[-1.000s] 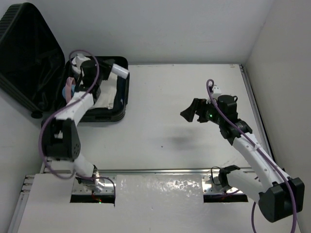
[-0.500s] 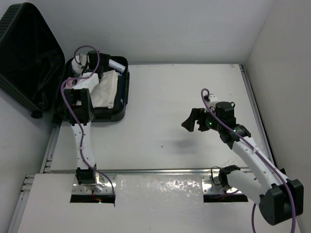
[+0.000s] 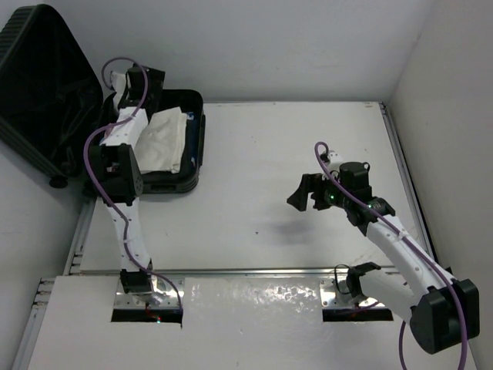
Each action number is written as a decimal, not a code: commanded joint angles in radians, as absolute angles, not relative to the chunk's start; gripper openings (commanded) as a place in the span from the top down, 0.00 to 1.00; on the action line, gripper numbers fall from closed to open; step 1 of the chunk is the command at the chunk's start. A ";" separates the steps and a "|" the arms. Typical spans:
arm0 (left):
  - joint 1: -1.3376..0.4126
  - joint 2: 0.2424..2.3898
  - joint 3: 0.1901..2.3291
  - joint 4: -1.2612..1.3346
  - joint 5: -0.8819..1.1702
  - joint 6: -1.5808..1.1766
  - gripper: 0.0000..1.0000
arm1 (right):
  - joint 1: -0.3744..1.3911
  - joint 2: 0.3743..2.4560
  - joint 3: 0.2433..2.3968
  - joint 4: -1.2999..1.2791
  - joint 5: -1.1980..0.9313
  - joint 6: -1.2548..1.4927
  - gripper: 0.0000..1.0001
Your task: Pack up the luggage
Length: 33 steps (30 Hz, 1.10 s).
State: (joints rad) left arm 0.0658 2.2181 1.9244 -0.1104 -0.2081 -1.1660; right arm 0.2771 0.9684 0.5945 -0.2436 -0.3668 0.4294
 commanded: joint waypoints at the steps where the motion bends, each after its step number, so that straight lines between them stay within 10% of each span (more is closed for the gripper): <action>1: 0.080 2.085 2.110 -0.135 -0.252 -0.938 0.00 | 0.281 0.977 0.589 -0.201 -0.380 0.410 0.01; 7: 0.078 1.999 2.427 -0.529 -0.519 -0.494 0.00 | 0.281 0.999 0.586 -0.193 -0.405 0.397 0.01; 19: 0.067 1.243 1.643 -0.551 -1.106 -0.282 0.00 | 0.365 1.048 0.586 -0.170 -0.448 0.413 0.01; 33: 0.492 1.403 1.623 -0.468 -0.746 -0.244 0.02 | 0.466 1.075 0.615 -0.233 -0.380 0.391 0.01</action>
